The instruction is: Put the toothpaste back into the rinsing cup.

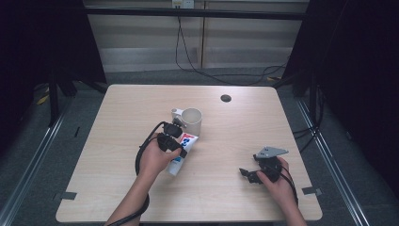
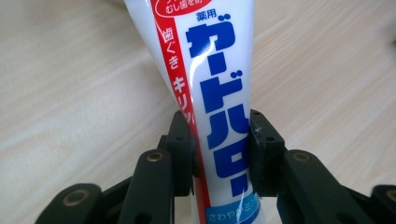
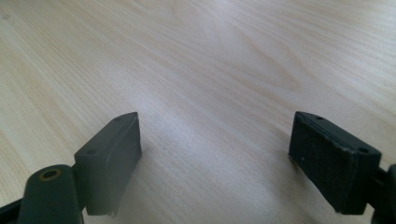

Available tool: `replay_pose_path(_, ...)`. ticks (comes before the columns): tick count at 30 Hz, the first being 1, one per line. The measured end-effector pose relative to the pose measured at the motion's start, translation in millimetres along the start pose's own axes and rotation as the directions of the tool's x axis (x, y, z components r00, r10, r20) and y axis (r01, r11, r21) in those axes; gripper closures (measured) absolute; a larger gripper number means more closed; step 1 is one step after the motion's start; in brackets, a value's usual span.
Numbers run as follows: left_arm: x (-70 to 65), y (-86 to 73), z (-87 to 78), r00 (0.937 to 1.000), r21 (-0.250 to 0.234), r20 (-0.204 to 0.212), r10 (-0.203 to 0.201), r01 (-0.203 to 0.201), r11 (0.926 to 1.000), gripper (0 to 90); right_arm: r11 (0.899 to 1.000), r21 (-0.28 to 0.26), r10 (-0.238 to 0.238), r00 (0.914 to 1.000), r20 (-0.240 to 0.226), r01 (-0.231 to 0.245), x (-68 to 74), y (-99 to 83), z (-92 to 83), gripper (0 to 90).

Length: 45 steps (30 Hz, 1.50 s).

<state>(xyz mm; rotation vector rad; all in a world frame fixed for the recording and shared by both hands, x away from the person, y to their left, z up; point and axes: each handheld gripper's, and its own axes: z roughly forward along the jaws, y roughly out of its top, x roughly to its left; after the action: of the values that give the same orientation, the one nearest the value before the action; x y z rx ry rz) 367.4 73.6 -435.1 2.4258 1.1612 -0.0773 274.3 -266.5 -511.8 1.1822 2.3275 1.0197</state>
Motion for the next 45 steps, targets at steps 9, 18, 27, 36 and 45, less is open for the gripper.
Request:
replay_pose_path(9,-2.6,-3.7,-34.5,0.9966,-0.192,0.005,0.082,-0.08,0.9782,66.8,1.0,-0.001,0.0,1.0,0.0,0.0,0.0,0.0,0.1,16.6)
replay_pose_path(18,-0.9,-4.6,-44.4,0.9956,-0.299,0.0,0.093,-0.089,0.9501,66.9,1.0,-0.001,0.0,1.0,-0.001,0.0,-0.1,0.0,0.1,16.6)
replay_pose_path(27,2.3,-5.9,-48.1,0.9954,-0.381,-0.011,0.096,-0.092,0.9201,67.0,1.0,0.0,0.001,1.0,0.0,-0.001,0.0,0.0,0.0,16.6)
replay_pose_path(36,5.9,-5.8,-56.1,0.9941,-0.475,-0.018,0.107,-0.103,0.8739,67.0,1.0,0.0,0.0,1.0,0.0,0.0,0.0,0.0,0.0,16.6)
replay_pose_path(45,5.5,-4.9,-58.2,0.9949,-0.528,-0.016,0.1,-0.093,0.8444,67.2,1.0,0.0,0.0,1.0,0.0,0.0,0.1,0.0,0.0,16.6)
